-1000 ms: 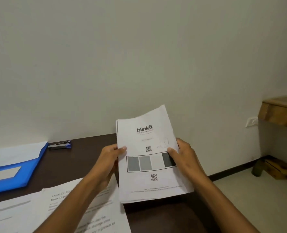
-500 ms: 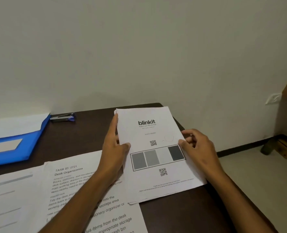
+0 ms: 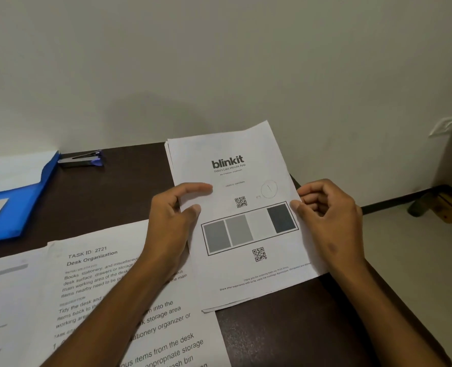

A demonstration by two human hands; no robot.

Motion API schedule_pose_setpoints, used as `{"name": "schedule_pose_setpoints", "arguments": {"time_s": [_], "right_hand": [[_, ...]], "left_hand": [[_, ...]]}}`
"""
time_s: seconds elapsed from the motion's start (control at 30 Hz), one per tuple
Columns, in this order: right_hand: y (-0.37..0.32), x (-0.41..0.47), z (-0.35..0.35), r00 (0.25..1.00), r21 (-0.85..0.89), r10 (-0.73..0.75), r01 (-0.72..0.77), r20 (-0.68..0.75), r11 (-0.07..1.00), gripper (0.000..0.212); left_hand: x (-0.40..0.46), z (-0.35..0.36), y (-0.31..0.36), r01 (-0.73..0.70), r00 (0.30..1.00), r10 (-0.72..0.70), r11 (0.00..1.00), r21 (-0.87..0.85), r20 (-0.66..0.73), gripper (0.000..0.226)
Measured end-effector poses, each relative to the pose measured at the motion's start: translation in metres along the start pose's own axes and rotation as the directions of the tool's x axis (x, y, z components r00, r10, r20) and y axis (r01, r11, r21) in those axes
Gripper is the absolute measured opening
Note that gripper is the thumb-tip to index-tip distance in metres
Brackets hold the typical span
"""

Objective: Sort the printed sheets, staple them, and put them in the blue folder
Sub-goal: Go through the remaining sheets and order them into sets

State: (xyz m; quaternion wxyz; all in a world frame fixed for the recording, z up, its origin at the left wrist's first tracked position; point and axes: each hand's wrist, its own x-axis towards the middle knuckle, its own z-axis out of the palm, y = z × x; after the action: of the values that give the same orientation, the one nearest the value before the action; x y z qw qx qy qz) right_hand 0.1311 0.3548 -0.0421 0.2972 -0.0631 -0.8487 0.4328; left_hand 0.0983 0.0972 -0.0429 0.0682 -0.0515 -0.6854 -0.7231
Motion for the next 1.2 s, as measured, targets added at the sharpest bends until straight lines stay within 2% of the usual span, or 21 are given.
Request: {"name": "schedule_pose_setpoints", "arguments": {"time_s": [0.2, 0.27, 0.33, 0.4, 0.5, 0.73, 0.83, 0.9, 0.97, 1.07, 1.13, 1.2], "right_hand": [[0.0, 0.002, -0.001, 0.999, -0.036, -0.021, 0.02, -0.032, 0.999, 0.015], [0.001, 0.002, -0.002, 1.0, 0.004, -0.001, 0.001, -0.011, 1.0, 0.01], [0.001, 0.004, -0.005, 0.996, 0.171, 0.074, -0.082, 0.05, 0.982, 0.006], [0.0, 0.004, -0.01, 0.976, 0.374, 0.149, -0.198, 0.157, 0.906, 0.006], [0.003, 0.007, -0.014, 0.954, 0.487, 0.16, -0.268, 0.253, 0.831, 0.011], [-0.001, 0.002, -0.014, 0.981, 0.417, 0.021, -0.1, 0.191, 0.903, 0.011], [-0.002, 0.002, -0.012, 0.993, 0.158, -0.083, 0.068, 0.089, 0.985, 0.008], [-0.006, 0.0, -0.01, 0.989, 0.055, -0.146, 0.144, 0.038, 0.988, 0.009], [-0.01, -0.003, -0.009, 0.986, 0.08, -0.166, 0.163, 0.023, 0.983, 0.019], [-0.014, -0.006, -0.006, 0.987, 0.131, -0.138, 0.127, 0.079, 0.983, 0.033], [-0.015, -0.007, -0.005, 0.981, 0.14, -0.134, 0.114, 0.143, 0.983, 0.031], [-0.018, -0.007, -0.006, 0.971, 0.252, -0.124, 0.071, 0.202, 0.965, 0.023]], "left_hand": [[0.001, -0.001, -0.002, 0.014, 1.0, -0.014, 1.0, 0.019, -0.013, 0.036], [0.002, -0.001, -0.004, 0.021, 1.0, -0.02, 1.0, 0.007, -0.023, 0.035], [0.002, -0.002, -0.004, 0.028, 0.999, -0.029, 1.0, -0.004, -0.027, 0.034], [0.002, -0.003, -0.005, 0.031, 0.999, -0.031, 0.999, -0.012, -0.023, 0.033], [0.002, -0.003, -0.007, 0.038, 0.999, -0.039, 0.999, -0.031, -0.024, 0.034], [0.003, -0.001, -0.01, 0.044, 0.997, -0.045, 0.999, -0.012, -0.058, 0.035], [0.005, -0.004, -0.014, 0.053, 0.996, -0.053, 0.999, 0.003, -0.068, 0.037], [0.006, -0.005, -0.016, 0.057, 0.996, -0.056, 0.998, 0.015, -0.07, 0.038], [0.006, -0.005, -0.017, 0.061, 0.995, -0.06, 0.998, 0.02, -0.076, 0.039], [0.007, -0.004, -0.017, 0.066, 0.994, -0.064, 0.998, 0.021, -0.084, 0.04], [0.008, -0.005, -0.019, 0.064, 0.994, -0.06, 0.997, 0.041, -0.091, 0.041], [0.008, -0.006, -0.02, 0.067, 0.993, -0.061, 0.996, 0.055, -0.1, 0.041]]}}
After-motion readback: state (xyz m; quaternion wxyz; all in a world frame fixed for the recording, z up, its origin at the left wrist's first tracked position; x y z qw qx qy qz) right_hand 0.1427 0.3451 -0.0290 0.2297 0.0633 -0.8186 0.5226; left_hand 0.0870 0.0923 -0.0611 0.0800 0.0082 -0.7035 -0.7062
